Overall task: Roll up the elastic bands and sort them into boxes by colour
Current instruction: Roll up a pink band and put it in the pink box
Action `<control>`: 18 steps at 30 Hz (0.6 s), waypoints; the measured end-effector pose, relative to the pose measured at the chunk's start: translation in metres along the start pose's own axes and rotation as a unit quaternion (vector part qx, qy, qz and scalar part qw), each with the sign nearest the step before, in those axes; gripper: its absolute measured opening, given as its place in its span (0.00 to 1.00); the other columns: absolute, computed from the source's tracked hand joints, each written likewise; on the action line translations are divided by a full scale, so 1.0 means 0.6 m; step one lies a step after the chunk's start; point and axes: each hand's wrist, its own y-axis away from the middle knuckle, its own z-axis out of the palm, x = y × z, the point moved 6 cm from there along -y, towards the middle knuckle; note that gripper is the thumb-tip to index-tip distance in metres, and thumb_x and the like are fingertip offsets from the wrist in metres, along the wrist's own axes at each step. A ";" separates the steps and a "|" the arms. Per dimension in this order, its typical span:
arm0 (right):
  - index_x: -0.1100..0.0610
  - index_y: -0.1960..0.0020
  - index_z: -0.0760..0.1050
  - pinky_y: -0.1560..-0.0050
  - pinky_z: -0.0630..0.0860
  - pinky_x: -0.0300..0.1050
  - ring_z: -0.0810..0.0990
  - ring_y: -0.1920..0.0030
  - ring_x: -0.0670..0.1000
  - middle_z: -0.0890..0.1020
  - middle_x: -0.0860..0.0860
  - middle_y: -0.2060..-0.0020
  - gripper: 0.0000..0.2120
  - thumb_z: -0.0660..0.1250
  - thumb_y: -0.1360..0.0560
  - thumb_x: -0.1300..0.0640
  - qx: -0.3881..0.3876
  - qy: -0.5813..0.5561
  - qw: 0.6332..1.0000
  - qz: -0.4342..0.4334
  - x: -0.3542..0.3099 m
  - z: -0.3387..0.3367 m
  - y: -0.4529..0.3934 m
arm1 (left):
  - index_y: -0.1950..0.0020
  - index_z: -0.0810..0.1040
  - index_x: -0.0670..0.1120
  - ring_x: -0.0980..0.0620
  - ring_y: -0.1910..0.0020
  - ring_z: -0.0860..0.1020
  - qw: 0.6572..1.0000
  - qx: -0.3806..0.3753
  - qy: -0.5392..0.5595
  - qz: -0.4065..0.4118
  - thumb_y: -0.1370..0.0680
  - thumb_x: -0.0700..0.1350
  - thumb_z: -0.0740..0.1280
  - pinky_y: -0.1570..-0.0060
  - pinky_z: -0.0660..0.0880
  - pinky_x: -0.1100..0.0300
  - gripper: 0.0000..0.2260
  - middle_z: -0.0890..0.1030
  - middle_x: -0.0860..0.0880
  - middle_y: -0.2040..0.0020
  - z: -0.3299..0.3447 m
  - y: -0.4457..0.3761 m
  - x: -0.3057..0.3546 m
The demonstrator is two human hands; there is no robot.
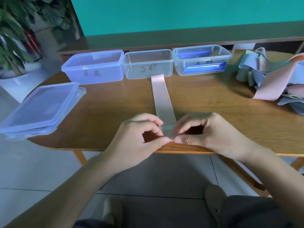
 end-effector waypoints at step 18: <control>0.49 0.62 0.83 0.47 0.76 0.43 0.78 0.45 0.40 0.77 0.35 0.43 0.07 0.76 0.29 0.47 0.007 0.041 0.995 0.091 0.012 0.002 -0.010 | 0.57 0.82 0.55 0.64 0.43 0.74 0.998 -0.035 -0.019 -0.047 0.26 0.59 0.70 0.50 0.71 0.75 0.08 0.75 0.62 0.44 0.006 -0.008 -0.007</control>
